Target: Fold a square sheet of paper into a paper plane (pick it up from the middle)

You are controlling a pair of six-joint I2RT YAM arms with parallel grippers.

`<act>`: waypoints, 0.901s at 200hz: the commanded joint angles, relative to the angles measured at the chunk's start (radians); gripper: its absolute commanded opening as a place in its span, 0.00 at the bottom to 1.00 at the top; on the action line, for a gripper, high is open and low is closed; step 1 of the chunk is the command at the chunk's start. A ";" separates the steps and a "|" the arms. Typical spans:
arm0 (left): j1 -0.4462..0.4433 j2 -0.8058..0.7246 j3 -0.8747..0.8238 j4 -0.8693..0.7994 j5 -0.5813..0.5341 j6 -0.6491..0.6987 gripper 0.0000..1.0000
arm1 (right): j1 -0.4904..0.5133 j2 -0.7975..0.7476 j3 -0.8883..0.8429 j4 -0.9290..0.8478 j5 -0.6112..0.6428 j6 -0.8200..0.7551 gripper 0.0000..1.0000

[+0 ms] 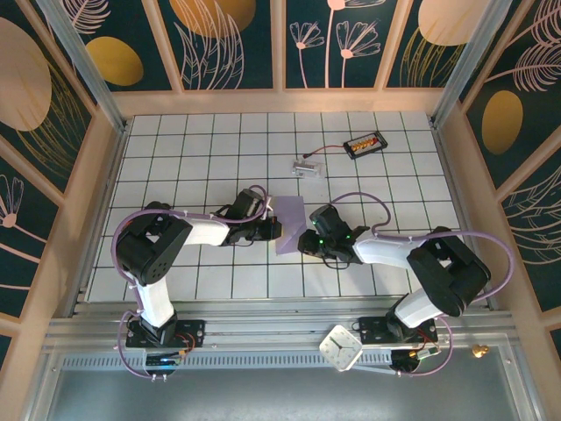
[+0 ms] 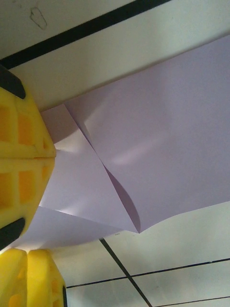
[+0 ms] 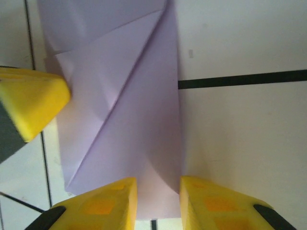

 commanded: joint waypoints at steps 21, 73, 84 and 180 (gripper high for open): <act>0.000 0.026 -0.010 -0.034 0.005 0.024 0.00 | 0.005 0.020 -0.008 0.094 -0.059 -0.005 0.30; 0.000 0.027 -0.012 -0.036 0.010 0.023 0.00 | -0.016 -0.012 -0.023 0.090 -0.033 -0.016 0.31; 0.001 0.028 -0.009 -0.041 0.011 0.026 0.00 | -0.013 -0.013 0.000 0.025 0.015 -0.029 0.31; 0.001 0.037 -0.002 -0.047 0.013 0.029 0.00 | 0.011 0.005 0.006 -0.040 0.073 -0.021 0.32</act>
